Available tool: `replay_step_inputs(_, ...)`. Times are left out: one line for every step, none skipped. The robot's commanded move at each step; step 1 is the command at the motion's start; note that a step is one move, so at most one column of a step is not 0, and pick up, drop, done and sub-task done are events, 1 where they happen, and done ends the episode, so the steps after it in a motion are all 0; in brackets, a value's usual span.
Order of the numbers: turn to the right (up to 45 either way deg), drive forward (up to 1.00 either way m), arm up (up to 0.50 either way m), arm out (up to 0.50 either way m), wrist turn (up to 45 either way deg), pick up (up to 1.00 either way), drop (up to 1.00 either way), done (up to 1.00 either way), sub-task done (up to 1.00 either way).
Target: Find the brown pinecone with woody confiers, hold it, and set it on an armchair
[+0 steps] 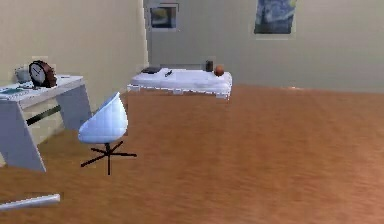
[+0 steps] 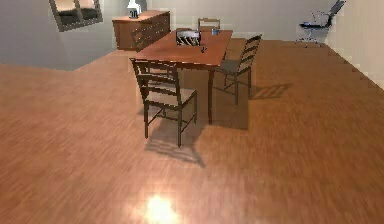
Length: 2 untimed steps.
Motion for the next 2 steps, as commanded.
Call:
replay_step_inputs(0.0,1.0,0.0,0.0,0.0,0.0,0.0,0.0,0.0)
replay_step_inputs(-3.0,0.0,0.0,0.0,0.0,0.0,0.0,0.0,0.0)
